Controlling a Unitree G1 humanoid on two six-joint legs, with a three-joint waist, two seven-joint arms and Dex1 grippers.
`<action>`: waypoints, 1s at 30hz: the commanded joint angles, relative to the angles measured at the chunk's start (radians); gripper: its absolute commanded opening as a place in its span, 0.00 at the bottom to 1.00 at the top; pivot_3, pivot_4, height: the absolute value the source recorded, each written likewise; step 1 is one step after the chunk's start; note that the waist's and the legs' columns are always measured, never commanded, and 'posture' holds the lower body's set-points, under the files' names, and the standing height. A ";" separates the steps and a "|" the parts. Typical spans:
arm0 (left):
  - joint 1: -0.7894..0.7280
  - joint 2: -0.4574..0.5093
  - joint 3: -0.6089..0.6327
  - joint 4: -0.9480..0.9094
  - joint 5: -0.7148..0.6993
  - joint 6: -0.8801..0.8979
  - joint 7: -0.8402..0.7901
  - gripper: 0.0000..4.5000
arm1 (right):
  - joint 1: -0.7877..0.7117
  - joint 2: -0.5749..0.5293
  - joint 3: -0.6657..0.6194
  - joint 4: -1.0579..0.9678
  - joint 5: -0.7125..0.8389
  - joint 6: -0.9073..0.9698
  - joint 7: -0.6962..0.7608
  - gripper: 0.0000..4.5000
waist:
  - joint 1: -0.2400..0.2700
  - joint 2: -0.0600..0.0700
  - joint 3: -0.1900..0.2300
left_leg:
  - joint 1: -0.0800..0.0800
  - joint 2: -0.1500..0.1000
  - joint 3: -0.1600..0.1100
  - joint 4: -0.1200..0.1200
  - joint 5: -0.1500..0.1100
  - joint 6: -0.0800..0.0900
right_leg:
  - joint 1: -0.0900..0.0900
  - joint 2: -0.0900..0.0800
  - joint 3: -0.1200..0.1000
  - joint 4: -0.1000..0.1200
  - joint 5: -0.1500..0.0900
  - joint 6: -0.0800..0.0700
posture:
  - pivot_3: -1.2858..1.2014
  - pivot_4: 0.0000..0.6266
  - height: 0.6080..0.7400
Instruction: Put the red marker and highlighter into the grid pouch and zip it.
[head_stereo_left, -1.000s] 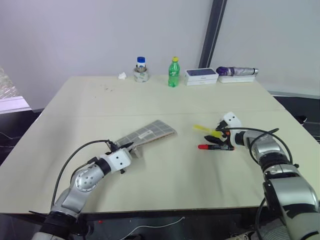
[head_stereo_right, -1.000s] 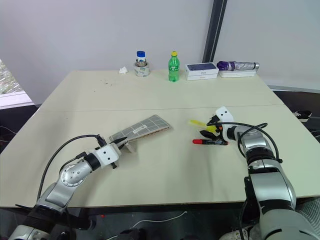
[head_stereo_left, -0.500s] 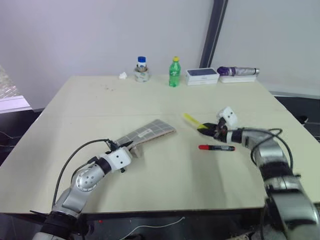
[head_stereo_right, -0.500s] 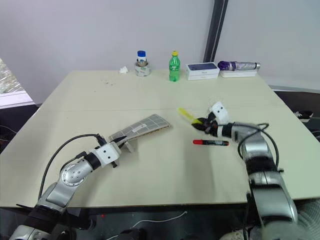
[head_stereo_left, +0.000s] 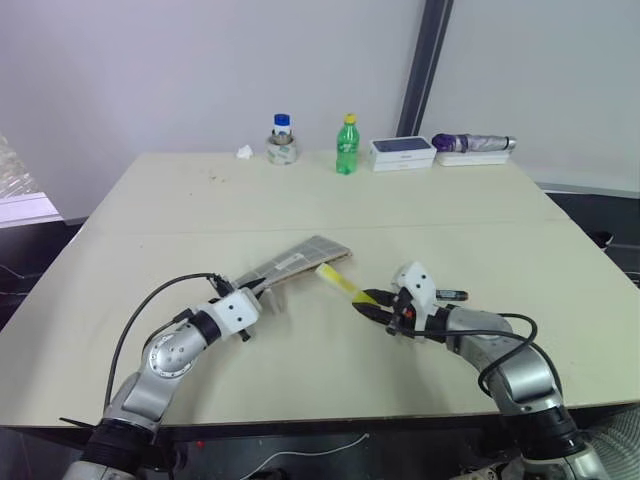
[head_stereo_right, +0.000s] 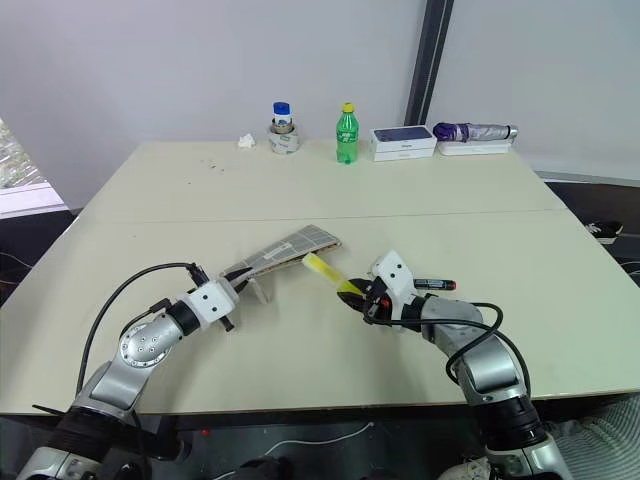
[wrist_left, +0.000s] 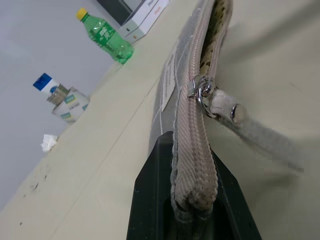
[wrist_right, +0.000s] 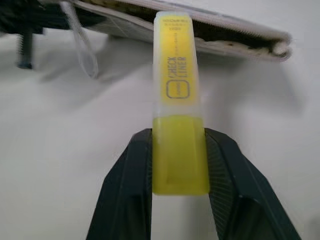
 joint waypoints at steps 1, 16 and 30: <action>-0.009 0.010 0.013 -0.012 -0.007 -0.033 -0.001 0.00 | -0.027 -0.008 0.004 0.029 -0.034 -0.040 -0.018 0.20 | 0.002 0.000 0.000 | 0.000 0.000 0.000 0.000 0.000 0.000 | 0.000 0.000 0.000 0.000 0.000 0.000 | 0.52 0.24 1.00; -0.007 0.062 -0.037 -0.058 0.082 -0.083 -0.026 0.00 | -0.120 -0.039 0.125 0.069 -0.141 -0.032 0.017 0.20 | 0.001 0.000 0.000 | 0.000 0.000 0.000 0.000 0.000 0.000 | 0.000 0.000 0.000 0.000 0.000 0.000 | 0.52 0.24 1.00; 0.000 0.042 -0.071 -0.093 0.076 -0.117 -0.066 0.00 | -0.236 -0.047 0.305 0.137 -0.373 -0.351 0.061 0.20 | 0.000 0.000 0.000 | 0.000 0.000 0.000 0.000 0.000 0.000 | -0.001 0.000 0.000 0.000 0.000 0.000 | 0.52 0.24 1.00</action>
